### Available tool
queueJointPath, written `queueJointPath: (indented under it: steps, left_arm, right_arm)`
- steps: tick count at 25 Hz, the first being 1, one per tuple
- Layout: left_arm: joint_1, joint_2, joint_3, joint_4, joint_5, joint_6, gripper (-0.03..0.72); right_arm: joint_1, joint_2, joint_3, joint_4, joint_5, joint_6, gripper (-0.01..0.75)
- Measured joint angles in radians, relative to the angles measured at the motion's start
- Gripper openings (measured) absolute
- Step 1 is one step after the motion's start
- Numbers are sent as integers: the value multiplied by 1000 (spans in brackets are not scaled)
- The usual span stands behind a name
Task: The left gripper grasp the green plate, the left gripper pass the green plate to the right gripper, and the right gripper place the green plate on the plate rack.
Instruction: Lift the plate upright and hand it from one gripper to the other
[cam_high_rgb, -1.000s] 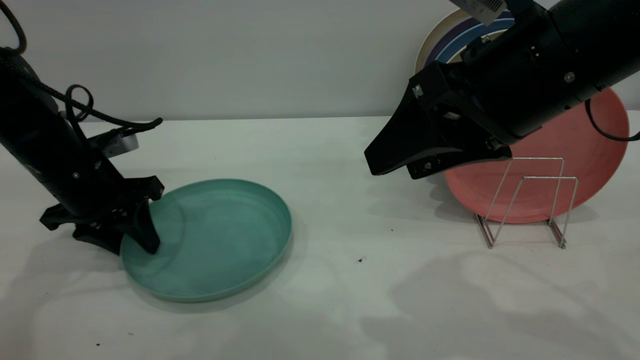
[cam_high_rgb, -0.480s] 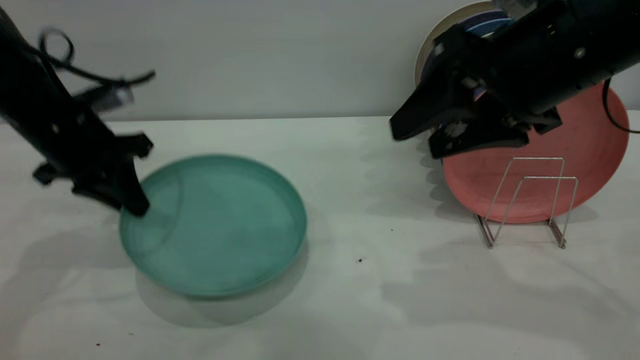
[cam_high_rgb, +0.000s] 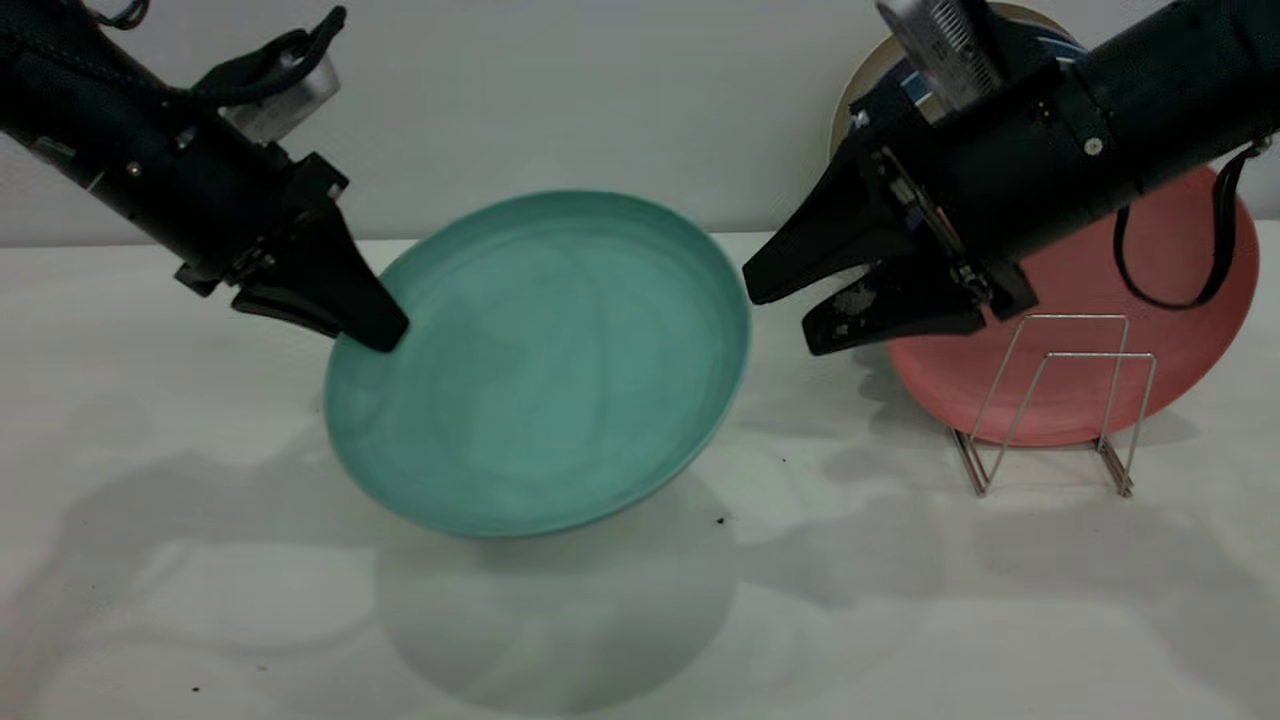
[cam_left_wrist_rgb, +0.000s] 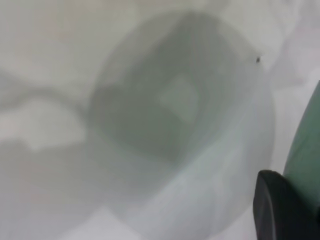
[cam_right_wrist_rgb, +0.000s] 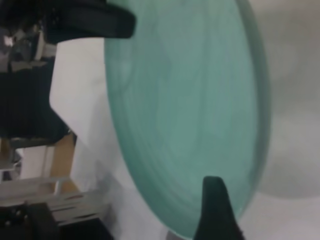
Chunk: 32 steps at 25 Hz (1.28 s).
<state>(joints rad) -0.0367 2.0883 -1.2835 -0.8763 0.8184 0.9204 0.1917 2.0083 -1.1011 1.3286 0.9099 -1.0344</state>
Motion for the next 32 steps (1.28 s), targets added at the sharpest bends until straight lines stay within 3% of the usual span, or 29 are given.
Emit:
queueJointPath:
  steps: [13,15,18,20,22,28,32]
  left_arm:
    - [-101,11,0,-52,-2,29,15]
    - [-109,11,0,-71,-2,51,15]
    - [-117,11,0,-105,-2,61,39]
    - [-118,11,0,-116,1,61,92]
    - [-118,9,0,-122,2,61,179]
    - [-118,-49,0,-118,18,74,556]
    - [-118,-150,0,-97,21,79,672]
  right_arm:
    - [0,2,0,32,40,-25,514]
    - [0,2,0,26,39,-27,455]
    - [0,2,0,22,40,-28,278]
    - [0,2,0,6,32,-29,156]
    - [-1,3,0,-8,17,-36,135]
    - [-7,-50,0,-73,-9,-92,81]
    - [-10,-153,0,-184,-59,-100,81]
